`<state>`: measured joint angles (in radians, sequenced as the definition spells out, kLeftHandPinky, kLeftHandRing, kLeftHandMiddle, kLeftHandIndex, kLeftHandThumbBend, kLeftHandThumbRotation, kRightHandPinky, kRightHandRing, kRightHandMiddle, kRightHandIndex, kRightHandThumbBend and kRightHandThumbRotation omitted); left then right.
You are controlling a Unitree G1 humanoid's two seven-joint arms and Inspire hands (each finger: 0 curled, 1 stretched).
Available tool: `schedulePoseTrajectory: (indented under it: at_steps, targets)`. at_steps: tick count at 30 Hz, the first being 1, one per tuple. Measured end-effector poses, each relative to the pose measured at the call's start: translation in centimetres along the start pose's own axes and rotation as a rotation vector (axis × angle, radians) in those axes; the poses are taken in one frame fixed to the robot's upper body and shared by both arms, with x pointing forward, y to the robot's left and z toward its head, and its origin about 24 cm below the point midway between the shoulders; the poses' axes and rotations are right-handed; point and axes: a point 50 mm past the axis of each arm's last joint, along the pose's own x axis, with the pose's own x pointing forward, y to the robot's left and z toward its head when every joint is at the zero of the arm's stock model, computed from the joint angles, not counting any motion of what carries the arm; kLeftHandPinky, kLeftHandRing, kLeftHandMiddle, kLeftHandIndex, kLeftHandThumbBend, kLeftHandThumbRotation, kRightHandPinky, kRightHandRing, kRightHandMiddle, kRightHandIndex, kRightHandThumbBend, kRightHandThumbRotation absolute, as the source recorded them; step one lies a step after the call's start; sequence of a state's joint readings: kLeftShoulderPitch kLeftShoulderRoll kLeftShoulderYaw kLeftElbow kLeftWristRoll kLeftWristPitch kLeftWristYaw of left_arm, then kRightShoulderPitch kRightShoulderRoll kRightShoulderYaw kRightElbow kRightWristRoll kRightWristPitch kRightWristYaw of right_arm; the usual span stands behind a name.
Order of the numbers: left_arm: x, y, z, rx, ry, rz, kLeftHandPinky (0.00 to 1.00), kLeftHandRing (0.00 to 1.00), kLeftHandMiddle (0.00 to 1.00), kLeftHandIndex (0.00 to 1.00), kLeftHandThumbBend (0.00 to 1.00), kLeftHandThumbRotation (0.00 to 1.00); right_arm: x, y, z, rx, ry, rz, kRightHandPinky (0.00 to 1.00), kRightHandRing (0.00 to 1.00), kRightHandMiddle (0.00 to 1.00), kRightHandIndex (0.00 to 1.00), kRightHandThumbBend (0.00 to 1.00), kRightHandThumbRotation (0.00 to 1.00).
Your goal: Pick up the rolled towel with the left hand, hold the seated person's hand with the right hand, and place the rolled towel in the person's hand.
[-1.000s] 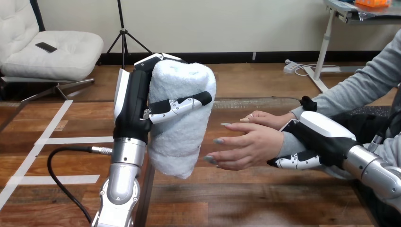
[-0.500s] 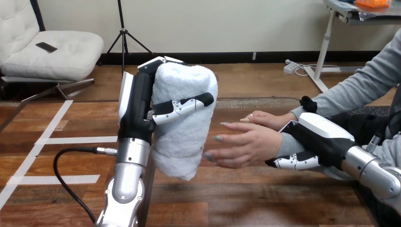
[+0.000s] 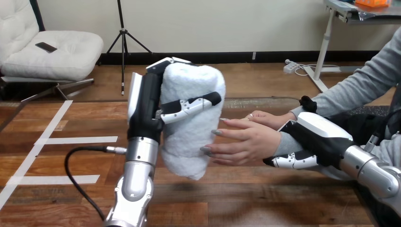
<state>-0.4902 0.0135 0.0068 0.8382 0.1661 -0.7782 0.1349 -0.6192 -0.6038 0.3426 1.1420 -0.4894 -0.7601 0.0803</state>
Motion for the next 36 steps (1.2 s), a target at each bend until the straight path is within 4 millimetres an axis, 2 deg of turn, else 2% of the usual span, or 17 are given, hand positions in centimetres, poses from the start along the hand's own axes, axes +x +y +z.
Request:
schedulePoseTrajectory:
  at_steps: [19, 36]
  targets:
    - [0.4, -1.1, 0.1, -0.032, -0.004, -0.011, 0.32, 0.36, 0.39, 0.40, 0.67, 0.00, 0.7, -0.2, 0.6, 0.003, -0.010, -0.003, 0.14, 0.18, 0.22, 0.22, 0.51, 0.55]
    - [0.1, -1.4, -0.4, -0.037, 0.028, -0.007, 0.32, 0.36, 0.39, 0.41, 0.67, 0.00, 1.0, 0.0, 0.9, 0.010, -0.021, -0.002, 0.14, 0.18, 0.23, 0.22, 0.53, 0.58]
